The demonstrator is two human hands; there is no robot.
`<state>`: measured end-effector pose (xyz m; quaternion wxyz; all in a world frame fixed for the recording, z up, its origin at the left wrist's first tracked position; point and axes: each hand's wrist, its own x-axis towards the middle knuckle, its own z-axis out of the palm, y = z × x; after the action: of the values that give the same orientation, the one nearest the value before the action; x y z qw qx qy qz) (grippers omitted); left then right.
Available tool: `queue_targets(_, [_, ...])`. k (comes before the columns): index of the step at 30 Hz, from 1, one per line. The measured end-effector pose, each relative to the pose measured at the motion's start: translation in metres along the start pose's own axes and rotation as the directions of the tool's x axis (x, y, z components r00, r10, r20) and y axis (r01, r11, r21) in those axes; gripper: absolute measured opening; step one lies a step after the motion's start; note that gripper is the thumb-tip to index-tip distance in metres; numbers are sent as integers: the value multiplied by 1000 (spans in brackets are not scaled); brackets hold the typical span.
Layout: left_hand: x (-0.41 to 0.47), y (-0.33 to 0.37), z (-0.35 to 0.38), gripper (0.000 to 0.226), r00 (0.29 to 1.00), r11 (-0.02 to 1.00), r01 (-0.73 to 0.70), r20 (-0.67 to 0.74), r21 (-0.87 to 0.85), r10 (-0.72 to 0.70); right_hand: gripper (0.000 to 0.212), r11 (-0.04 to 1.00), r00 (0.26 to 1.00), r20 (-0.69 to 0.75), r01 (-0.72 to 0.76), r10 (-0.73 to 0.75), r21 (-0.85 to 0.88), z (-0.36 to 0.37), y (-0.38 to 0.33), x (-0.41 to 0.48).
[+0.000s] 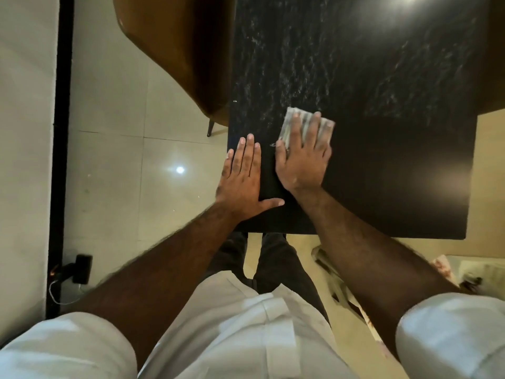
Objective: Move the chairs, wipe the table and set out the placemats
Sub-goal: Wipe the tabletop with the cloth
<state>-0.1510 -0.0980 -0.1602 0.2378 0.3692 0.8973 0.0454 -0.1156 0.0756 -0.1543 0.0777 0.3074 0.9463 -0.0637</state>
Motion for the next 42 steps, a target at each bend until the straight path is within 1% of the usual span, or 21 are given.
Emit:
queue_targets(3, [-6, -4, -1, 151, 999, 997, 37, -11, -61, -38, 77, 986, 986, 44, 164, -163, -23, 4, -17, -26])
queue_targets(5, [-9, -11, -1, 147, 999, 995, 50, 13, -86, -49, 78, 967, 964, 89, 254, -252, -16, 4, -11, -47])
queue_targets(7, [-12, -19, -2, 148, 999, 995, 46, 31, -86, -44, 80, 952, 946, 120, 306, -302, -15, 2, 5, -61])
queue_targets(9, [-14, -26, -3, 154, 998, 995, 38, 52, -88, -34, 82, 964, 956, 141, 264, -259, -23, 0, 22, -67])
queue_targets(12, [-14, -31, -3, 159, 997, 994, 40, 62, -101, -34, 81, 994, 990, 118, 91, -83, -64, -1, 30, -59])
queue_targets(15, [-14, -31, -3, 162, 997, 989, 53, 70, -141, -43, 81, 998, 994, 84, -61, 62, -25, -1, 10, -33])
queue_targets(17, [-14, -31, -3, 165, 996, 979, 66, 65, -194, -54, 80, 998, 996, 66, -65, 66, -20, 2, -15, -15])
queue_targets(19, [-15, -32, -2, 166, 996, 970, 74, 64, -230, -60, 78, 999, 998, 52, 28, -27, -31, 4, -41, -4])
queue_targets(22, [-21, -40, 0, 165, 994, 960, 106, 54, -261, -95, 79, 978, 977, 64, 205, -202, -33, 9, -68, -11])
queue_targets(25, [-29, -53, 1, 164, 989, 949, 143, 60, -281, -132, 81, 947, 942, 106, 322, -320, -10, 9, -72, -25])
queue_targets(28, [-31, -59, -2, 158, 993, 967, 114, 30, -230, -110, 80, 903, 888, 168, 422, -429, 79, 0, -58, -26])
queue_targets(29, [-28, -58, -4, 153, 996, 975, 90, 12, -201, -90, 78, 904, 889, 167, 413, -427, 114, -4, -50, -26])
queue_targets(30, [-25, -55, -7, 148, 998, 983, 63, -8, -172, -66, 77, 920, 909, 153, 368, -387, 135, -7, -42, -27])
queue_targets(32, [-12, -45, -15, 137, 998, 994, 5, -62, -110, -12, 74, 970, 970, 118, 192, -210, 151, -10, -20, -29])
queue_targets(33, [-4, -39, -19, 131, 996, 997, -18, -94, -77, 11, 73, 984, 988, 109, 95, -112, 150, -10, -10, -31])
queue_targets(35, [15, -25, -25, 122, 990, 999, -40, -135, -24, 37, 75, 990, 992, 127, -39, 21, 135, -8, 11, -33])
queue_targets(37, [31, -13, -28, 116, 991, 999, -38, -131, 6, 39, 77, 990, 984, 169, -80, 60, 117, -5, 26, -34])
queue_targets(39, [40, -6, -25, 110, 993, 999, -29, -113, 26, 32, 78, 995, 984, 171, -60, 46, 80, -2, 35, -34])
queue_targets(42, [35, -10, -18, 102, 991, 999, -14, -132, 43, 20, 83, 998, 986, 165, -46, 38, 46, 0, 39, -32])
